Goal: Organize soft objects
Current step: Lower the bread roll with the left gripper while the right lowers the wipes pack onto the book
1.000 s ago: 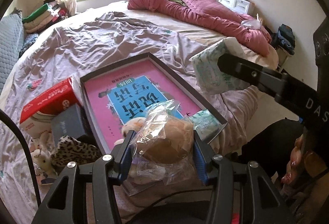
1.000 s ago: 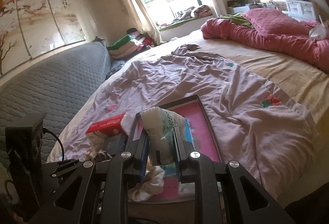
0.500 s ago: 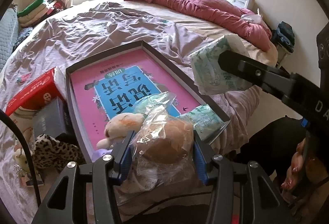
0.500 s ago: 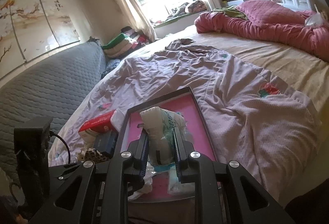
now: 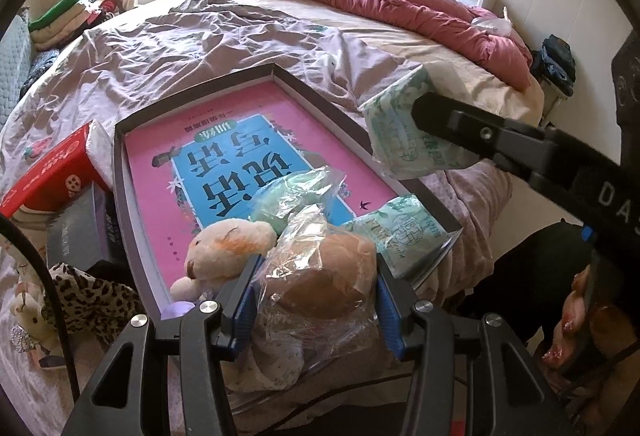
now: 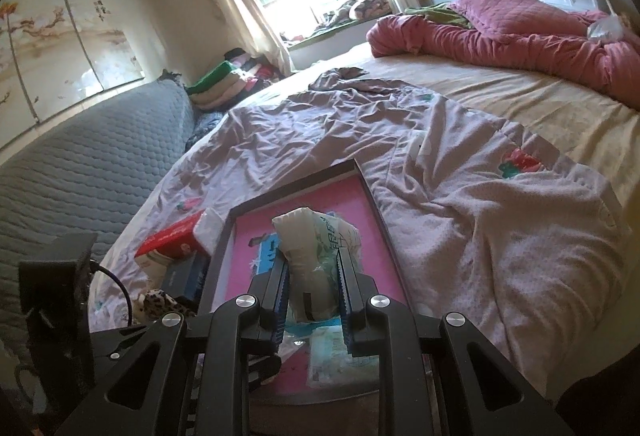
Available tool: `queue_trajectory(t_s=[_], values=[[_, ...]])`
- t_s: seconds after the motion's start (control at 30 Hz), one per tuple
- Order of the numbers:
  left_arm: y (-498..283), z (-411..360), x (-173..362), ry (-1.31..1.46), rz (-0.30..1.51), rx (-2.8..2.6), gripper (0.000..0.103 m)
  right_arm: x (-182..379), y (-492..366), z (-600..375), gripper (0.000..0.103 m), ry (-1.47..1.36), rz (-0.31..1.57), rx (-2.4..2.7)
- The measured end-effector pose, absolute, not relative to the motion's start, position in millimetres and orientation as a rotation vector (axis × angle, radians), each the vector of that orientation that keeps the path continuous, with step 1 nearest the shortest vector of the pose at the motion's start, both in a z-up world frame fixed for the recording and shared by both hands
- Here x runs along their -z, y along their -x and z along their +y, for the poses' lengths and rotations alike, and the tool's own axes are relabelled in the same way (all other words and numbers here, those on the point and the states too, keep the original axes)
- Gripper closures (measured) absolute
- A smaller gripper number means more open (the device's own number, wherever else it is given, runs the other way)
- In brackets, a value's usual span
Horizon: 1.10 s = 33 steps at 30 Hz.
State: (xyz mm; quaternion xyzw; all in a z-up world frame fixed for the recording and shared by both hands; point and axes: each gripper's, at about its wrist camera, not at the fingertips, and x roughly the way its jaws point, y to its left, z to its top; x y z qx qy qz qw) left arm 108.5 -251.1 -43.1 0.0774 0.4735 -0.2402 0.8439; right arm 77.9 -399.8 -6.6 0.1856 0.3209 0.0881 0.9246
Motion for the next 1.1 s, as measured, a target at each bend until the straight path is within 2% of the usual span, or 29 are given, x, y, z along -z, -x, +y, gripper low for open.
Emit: queue_trajectory(t_s=[0.43, 0.93, 1.1], values=[[-117, -248, 52, -0.155, 1.018, 0.508, 0.051, 21, -84, -399, 0.08, -0.36, 0.672, -0.162], [-119, -249, 60, -0.132, 1.033, 0.522, 0.051, 50, -105, -376, 0.079, -0.206, 0.739, -0.146], [-122, -247, 61, -0.122, 1.037, 0.521, 0.051, 54, -107, -377, 0.075, -0.23, 0.742, -0.179]])
